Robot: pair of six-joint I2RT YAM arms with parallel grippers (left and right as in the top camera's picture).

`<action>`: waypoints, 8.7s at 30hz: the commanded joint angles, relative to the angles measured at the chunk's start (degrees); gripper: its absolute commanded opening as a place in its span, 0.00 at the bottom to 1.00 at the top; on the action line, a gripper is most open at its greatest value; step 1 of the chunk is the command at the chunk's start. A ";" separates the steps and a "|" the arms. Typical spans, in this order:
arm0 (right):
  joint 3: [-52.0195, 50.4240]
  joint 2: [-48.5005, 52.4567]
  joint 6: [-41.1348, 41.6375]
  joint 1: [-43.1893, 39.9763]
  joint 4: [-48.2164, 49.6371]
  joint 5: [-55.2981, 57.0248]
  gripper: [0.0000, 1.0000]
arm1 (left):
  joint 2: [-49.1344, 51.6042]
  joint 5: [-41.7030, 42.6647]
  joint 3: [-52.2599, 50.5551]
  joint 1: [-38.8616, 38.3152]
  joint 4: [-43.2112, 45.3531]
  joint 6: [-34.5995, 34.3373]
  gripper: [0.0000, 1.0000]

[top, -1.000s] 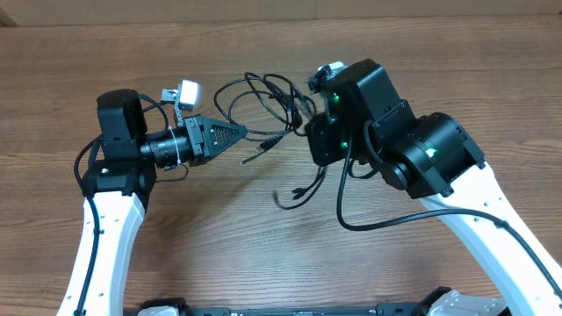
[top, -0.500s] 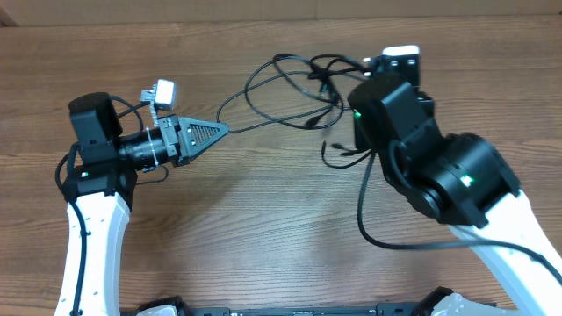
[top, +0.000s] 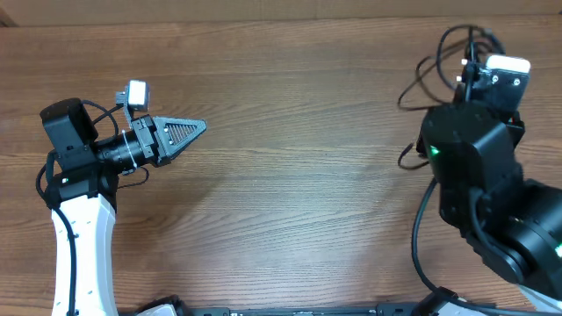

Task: Untangle cables

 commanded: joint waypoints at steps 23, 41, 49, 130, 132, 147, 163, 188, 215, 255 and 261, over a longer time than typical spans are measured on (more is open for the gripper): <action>1.11 4.74 -32.35 -0.07 -1.99 -63.49 0.04 | 0.20 -2.25 0.48 -12.24 -4.33 -7.67 0.50; 1.11 10.12 -32.13 -0.09 3.04 -54.38 0.04 | 0.20 -4.02 0.48 -16.61 -2.82 -10.56 0.52; 1.11 10.12 -32.15 -0.09 2.75 -49.35 0.04 | 0.20 -4.87 0.48 -16.59 -2.84 -10.58 0.52; 1.01 10.25 -0.76 -0.13 10.82 -50.23 0.79 | -0.63 7.87 0.57 -21.42 91.10 -80.24 0.04; 1.01 10.36 1.57 -0.13 9.60 -51.58 0.74 | -0.63 7.87 0.59 -21.42 91.10 -80.21 0.04; 1.01 12.26 10.10 0.04 2.75 -70.07 0.76 | -0.61 7.80 0.66 -21.42 91.25 -80.24 0.04; 1.01 18.86 10.10 3.10 3.69 -66.97 0.04 | -0.57 7.74 4.68 -21.22 89.94 -80.54 0.04; 1.01 18.80 9.94 -10.01 -9.42 -22.73 0.04 | -0.63 7.74 5.46 -11.47 89.96 -82.20 0.04; 1.11 11.72 -17.20 -12.41 -0.66 -68.35 0.04 | 1.22 7.78 4.74 -8.76 89.94 -76.87 0.21; 1.14 5.55 -16.98 -11.91 6.38 -85.02 0.04 | 10.19 7.76 -14.10 -18.47 88.80 -29.03 0.61; 1.14 5.55 -17.25 -11.91 6.69 -84.98 0.04 | 10.21 7.02 -13.55 -16.50 88.89 -23.52 0.64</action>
